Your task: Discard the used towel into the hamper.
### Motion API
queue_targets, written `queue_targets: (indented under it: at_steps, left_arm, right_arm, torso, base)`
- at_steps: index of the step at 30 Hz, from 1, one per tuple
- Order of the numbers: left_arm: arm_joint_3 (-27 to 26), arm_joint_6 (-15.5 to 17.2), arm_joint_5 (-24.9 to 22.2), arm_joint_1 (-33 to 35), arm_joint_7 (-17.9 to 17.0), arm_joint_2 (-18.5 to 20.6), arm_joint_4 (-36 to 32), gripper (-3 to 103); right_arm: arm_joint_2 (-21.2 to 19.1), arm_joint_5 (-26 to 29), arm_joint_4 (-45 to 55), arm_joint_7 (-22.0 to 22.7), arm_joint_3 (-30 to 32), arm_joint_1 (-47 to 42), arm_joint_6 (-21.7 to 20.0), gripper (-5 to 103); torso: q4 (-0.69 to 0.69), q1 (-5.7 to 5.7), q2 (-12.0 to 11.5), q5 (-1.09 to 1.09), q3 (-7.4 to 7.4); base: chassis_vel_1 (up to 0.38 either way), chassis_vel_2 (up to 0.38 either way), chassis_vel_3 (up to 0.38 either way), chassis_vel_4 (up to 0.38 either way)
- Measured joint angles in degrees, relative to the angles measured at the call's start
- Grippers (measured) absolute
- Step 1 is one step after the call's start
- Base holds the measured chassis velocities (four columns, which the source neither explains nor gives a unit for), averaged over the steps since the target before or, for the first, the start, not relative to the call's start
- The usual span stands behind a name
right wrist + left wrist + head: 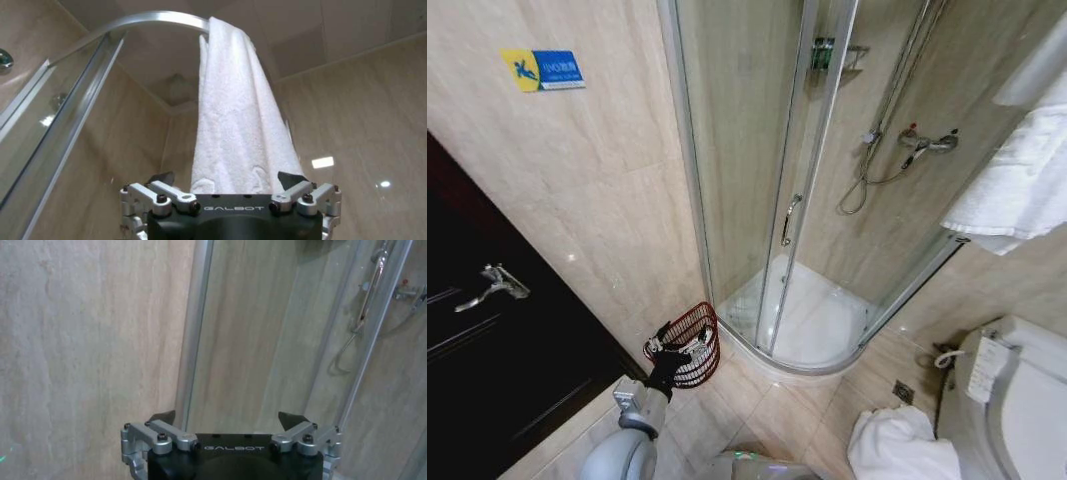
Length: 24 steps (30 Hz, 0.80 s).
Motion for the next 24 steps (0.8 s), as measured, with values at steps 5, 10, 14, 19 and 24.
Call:
queue_targets:
  at_steps: [5, 10, 14, 19, 24]
  left_arm:
    - [0.0, 0.0, 0.0, 0.0, 0.0, -0.01, 0.0, 100]
    - [0.0, 0.0, 0.0, 0.0, 0.0, -0.01, 0.0, 100]
    - [0.0, 0.0, 0.0, 0.0, 0.0, -0.01, 0.0, 100]
    - [0.0, 0.0, 0.0, 0.0, 0.0, -0.02, 0.0, 100]
    - [0.0, 0.0, 0.0, 0.0, 0.0, -0.02, 0.0, 100]
  right_arm:
    - [0.0, 0.0, -0.02, 0.01, 0.0, 0.0, 0.0, 100]
    - [0.0, 0.0, -0.03, 0.01, 0.0, 0.0, -0.01, 100]
    - [0.0, 0.0, -0.03, 0.01, -0.01, 0.0, -0.01, 100]
    - [0.0, 0.0, -0.03, 0.01, -0.01, 0.0, -0.01, 100]
    - [0.0, 0.0, -0.03, 0.01, -0.01, 0.0, -0.01, 100]
  torso:
    - [0.0, 0.0, 0.0, 0.02, 0.0]
    - [0.0, 0.0, 0.0, 0.02, 0.0]
    - [0.0, 0.0, 0.0, 0.02, 0.0]
    - [0.0, 0.0, 0.0, 0.02, 0.0]
    - [0.0, 0.0, 0.0, 0.01, 0.0]
  base:
    - [0.0, 0.0, 0.0, 0.0]
    - [0.0, 0.0, 0.0, 0.0]
    - [0.0, 0.0, 0.0, 0.0]
    - [0.0, 0.0, 0.0, 0.0]
    - [0.0, 0.0, 0.0, 0.0]
